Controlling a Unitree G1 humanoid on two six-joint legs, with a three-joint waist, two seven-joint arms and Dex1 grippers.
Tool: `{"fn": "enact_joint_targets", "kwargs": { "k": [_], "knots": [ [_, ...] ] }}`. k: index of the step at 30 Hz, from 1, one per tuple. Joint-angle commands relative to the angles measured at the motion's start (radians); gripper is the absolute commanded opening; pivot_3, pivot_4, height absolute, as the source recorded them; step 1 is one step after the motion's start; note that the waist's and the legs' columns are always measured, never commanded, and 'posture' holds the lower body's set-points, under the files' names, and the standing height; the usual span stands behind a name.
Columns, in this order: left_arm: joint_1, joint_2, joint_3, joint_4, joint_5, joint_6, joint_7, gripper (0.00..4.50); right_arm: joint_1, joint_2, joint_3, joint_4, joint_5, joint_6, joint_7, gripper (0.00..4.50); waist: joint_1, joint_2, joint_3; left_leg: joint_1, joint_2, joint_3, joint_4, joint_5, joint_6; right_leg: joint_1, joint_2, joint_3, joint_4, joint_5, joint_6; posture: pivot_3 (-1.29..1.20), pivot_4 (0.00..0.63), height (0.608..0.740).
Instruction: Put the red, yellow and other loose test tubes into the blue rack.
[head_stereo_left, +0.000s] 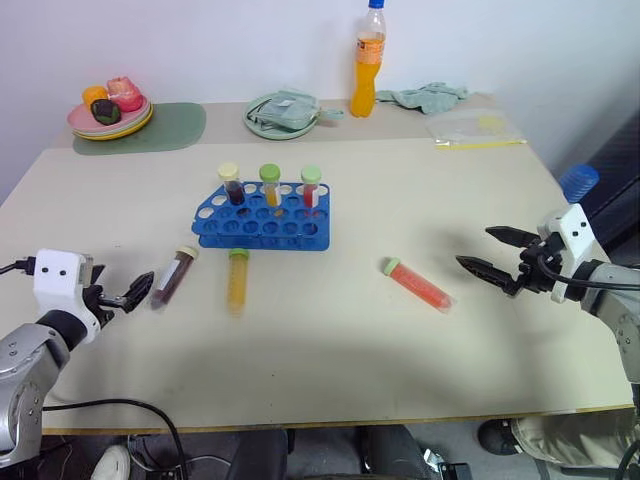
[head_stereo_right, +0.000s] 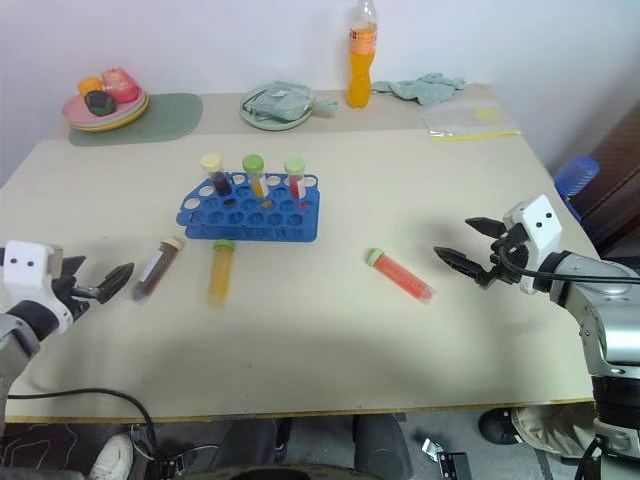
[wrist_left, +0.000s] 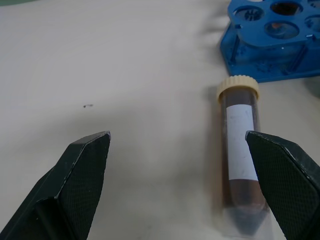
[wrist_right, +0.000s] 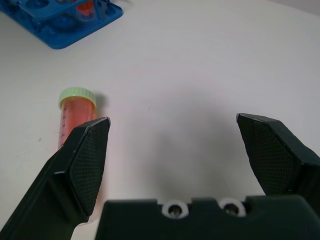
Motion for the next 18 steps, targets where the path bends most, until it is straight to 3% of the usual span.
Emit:
{"fn": "enact_joint_targets", "kwargs": {
  "k": [1, 10, 18],
  "knots": [
    [0.007, -0.003, 0.005, -0.036, 0.003, -0.003, 0.007, 4.45, -0.032, -0.011, -0.002, -0.024, 0.005, 0.004, -0.004, 4.5, -0.001, 0.0, 0.0, 0.0, 0.0, 0.0, 0.0, 0.0, 0.0, 0.0, 0.0, 0.0, 0.0, 0.0, 0.0, 0.0, 0.15, 0.74],
    [-0.017, -0.002, -0.004, -0.017, 0.01, -0.012, 0.01, 4.45, -0.046, 0.005, 0.018, -0.038, 0.005, 0.009, -0.018, 4.5, 0.002, 0.0, 0.0, 0.0, 0.0, 0.0, 0.0, 0.0, 0.0, 0.0, 0.0, 0.0, 0.0, 0.0, 0.0, 0.0, 0.15, 0.74],
    [-0.128, -0.014, -0.074, -0.018, 0.01, -0.053, -0.019, 4.45, -0.062, 0.004, 0.055, -0.092, -0.002, 0.082, -0.073, 4.5, 0.001, 0.0, 0.0, 0.0, 0.0, 0.0, 0.0, 0.0, 0.0, 0.0, 0.0, 0.0, 0.0, 0.0, 0.0, 0.0, 0.15, 0.74]
  ]
}}
